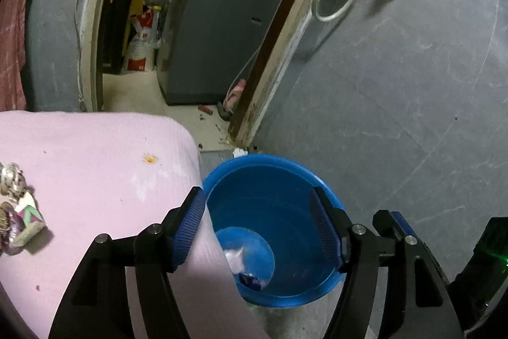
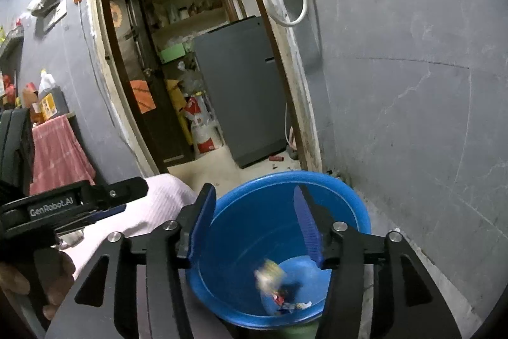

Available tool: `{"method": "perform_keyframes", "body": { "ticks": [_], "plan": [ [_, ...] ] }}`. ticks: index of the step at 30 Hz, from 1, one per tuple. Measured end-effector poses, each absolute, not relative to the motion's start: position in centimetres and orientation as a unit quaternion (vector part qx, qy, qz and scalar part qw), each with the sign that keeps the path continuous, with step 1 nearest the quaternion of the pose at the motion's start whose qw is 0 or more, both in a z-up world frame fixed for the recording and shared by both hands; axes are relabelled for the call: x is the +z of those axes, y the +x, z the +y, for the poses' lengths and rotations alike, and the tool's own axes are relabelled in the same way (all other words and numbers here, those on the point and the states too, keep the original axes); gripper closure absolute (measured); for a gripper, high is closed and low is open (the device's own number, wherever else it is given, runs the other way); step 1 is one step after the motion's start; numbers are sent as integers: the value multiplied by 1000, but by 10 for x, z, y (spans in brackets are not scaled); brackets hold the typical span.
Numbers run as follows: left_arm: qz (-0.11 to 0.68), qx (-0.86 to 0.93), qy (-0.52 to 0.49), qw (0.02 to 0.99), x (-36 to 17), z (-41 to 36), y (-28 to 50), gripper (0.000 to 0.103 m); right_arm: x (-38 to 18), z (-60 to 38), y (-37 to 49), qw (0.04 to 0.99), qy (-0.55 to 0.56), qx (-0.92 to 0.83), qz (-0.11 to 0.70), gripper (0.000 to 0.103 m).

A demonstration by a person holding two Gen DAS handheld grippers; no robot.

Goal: Collect trash
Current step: 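Open both tools to drop the bag and wrapper into the bucket, then move the left tool back to the crumpled silver foil on the bed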

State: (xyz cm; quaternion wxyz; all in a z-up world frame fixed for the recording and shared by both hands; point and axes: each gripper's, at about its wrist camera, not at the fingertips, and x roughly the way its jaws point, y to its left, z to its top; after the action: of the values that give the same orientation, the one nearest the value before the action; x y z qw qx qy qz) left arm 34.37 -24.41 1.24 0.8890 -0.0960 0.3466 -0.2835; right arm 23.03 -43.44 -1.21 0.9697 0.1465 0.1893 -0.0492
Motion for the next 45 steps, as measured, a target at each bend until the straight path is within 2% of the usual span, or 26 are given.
{"method": "perform_keyframes", "body": {
  "ticks": [1, 4, 6, 8, 15, 22, 33, 45],
  "plan": [
    [340, -282, -98, 892, 15, -242, 340, 34, -10, -433, 229, 971, 144, -48, 183, 49],
    [311, -268, -102, 906, 26, -229, 331, 34, -3, -428, 224, 977, 136, -44, 161, 41],
    [296, -248, -93, 918, 34, -218, 327, 29, 2, -425, 222, 980, 134, -41, 144, 25],
    [279, -231, -82, 928, 40, -209, 320, 11, 7, -421, 217, 983, 132, -34, 121, 22],
    [191, -174, -62, 964, 64, -157, 280, 2, 29, -395, 206, 992, 112, -1, 58, 0],
    [150, -128, -55, 979, 78, -107, 244, 2, 55, -356, 193, 995, 84, 48, 5, 0],
    [112, -50, -58, 991, 96, -28, 204, 2, 82, -298, 182, 992, 53, 111, -23, 0],
    [155, -2, -75, 985, 62, 27, 187, 2, 70, -254, 201, 987, 44, 150, 29, 0]
  ]
}}
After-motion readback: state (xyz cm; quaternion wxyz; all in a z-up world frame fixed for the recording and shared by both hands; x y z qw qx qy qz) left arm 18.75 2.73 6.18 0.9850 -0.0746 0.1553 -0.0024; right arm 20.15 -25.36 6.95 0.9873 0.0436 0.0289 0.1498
